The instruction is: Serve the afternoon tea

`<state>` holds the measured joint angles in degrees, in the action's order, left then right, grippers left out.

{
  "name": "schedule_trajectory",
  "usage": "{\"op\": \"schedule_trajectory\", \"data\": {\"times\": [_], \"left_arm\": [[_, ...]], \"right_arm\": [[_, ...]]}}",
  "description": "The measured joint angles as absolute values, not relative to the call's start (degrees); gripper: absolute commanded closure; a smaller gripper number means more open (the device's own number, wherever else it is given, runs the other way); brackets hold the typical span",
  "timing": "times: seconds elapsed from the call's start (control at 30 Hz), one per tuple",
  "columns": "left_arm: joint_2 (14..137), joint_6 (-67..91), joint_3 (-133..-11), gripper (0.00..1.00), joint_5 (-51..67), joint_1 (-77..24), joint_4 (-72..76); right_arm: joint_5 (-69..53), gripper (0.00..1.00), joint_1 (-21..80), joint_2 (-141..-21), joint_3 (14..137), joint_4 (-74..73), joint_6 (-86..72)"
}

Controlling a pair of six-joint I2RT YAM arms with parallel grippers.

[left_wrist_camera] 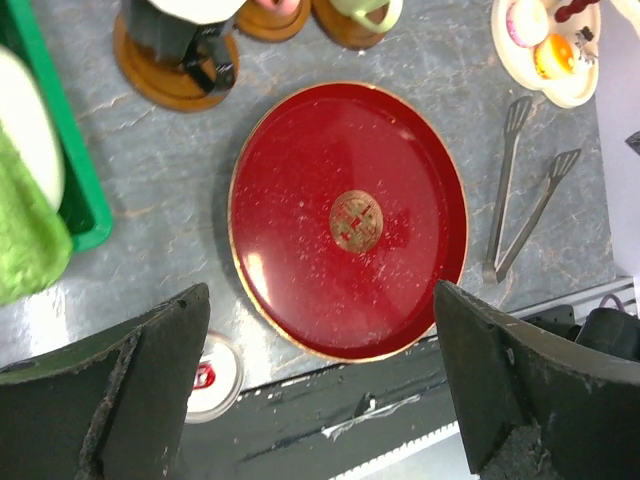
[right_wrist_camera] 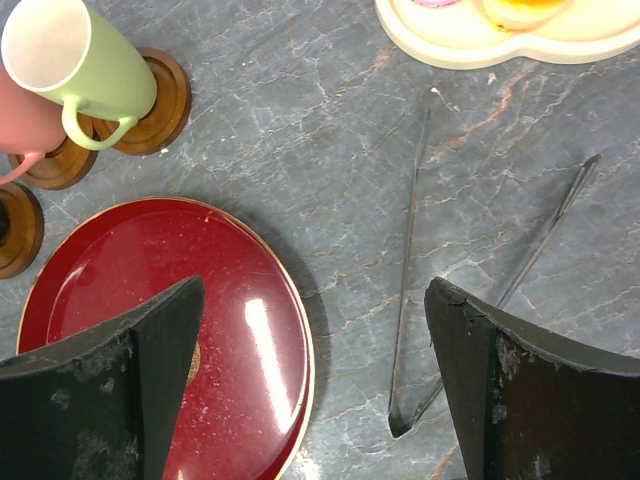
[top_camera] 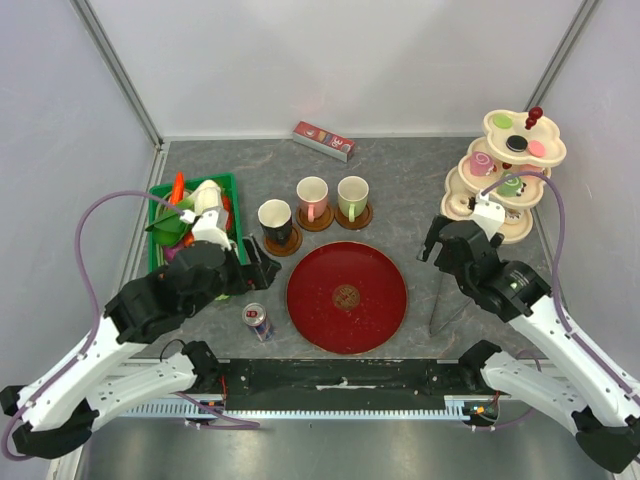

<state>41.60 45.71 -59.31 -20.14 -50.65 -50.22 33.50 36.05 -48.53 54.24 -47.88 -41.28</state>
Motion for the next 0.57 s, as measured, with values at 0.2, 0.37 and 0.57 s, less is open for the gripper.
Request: {"op": "schedule_trajectory", "data": {"times": [0.2, 0.37, 0.57], "left_arm": [[37.56, 49.69, -59.24, 0.02, -20.97, -50.65, -58.96], [37.04, 51.83, -58.83, 0.02, -21.08, -50.65, -62.22], [37.10, 54.19, -58.15, 0.01, -21.39, -50.65, -64.10]], "right_arm": [[35.03, 0.02, 36.05, -44.51, 52.49, -49.87, -41.32], [35.94, 0.02, 36.05, -40.77, 51.35, -51.03, -41.32], [35.86, 0.02, 36.05, -38.06, 50.54, -51.46, -41.34]]}}
